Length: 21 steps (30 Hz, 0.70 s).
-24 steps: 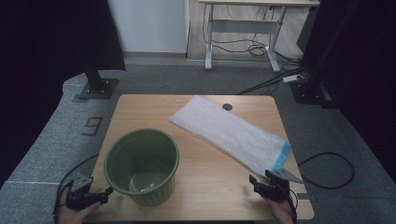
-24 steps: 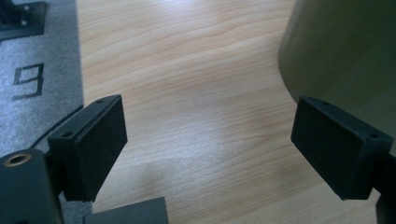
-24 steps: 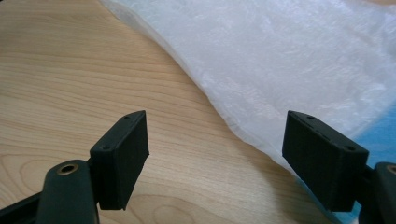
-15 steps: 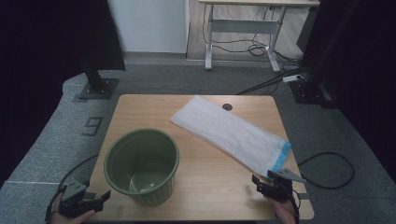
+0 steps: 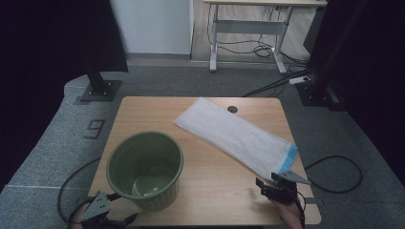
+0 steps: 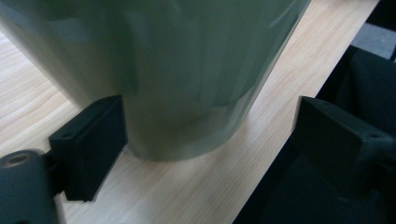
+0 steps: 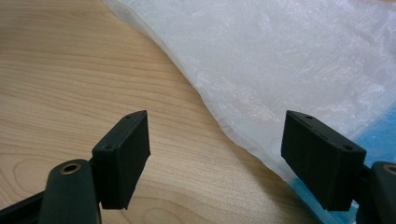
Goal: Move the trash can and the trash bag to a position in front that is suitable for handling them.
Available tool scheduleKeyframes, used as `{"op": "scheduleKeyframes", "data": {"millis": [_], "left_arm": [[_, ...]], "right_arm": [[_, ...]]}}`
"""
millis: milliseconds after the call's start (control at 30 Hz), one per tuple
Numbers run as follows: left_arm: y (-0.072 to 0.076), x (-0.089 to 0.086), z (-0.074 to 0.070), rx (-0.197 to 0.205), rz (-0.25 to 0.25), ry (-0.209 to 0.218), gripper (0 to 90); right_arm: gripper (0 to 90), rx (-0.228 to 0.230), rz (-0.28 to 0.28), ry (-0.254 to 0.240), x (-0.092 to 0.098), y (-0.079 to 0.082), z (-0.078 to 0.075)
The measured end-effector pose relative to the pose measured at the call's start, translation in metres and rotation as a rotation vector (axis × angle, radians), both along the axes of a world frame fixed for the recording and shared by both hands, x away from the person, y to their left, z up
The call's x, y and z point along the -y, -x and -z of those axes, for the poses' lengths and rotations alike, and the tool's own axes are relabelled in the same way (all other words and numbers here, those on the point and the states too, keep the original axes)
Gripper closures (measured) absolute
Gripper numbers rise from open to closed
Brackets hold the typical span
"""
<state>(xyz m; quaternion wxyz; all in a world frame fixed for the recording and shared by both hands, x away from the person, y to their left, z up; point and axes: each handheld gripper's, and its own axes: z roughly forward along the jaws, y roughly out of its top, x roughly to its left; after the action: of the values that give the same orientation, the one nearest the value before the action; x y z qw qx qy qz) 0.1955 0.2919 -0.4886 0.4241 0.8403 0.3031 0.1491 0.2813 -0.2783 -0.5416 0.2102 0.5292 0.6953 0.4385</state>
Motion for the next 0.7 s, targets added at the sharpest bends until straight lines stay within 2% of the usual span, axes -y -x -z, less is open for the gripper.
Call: {"op": "scheduleKeyframes", "data": {"millis": [67,200,433,600,700], "left_arm": [[-0.007,0.007,0.0,0.004,0.01,0.006,11.7],[-0.02,0.02,0.001,0.008,0.035,-0.003,12.1],[-0.047,0.047,0.003,0.004,0.09,-0.036,12.8],[-0.06,0.069,0.007,0.024,0.082,-0.057,13.9],[-0.064,0.085,0.009,0.05,0.063,-0.099,13.8]], "right_arm": [[23.2,0.002,0.005,-0.006,0.0,0.001,0.0],[23.3,0.002,0.005,-0.02,-0.001,0.005,-0.001],[23.4,0.021,-0.026,0.002,-0.004,0.018,-0.003],[23.5,0.015,-0.033,0.007,-0.006,0.018,-0.001],[22.6,0.019,-0.052,0.015,-0.009,0.018,-0.001]]}}
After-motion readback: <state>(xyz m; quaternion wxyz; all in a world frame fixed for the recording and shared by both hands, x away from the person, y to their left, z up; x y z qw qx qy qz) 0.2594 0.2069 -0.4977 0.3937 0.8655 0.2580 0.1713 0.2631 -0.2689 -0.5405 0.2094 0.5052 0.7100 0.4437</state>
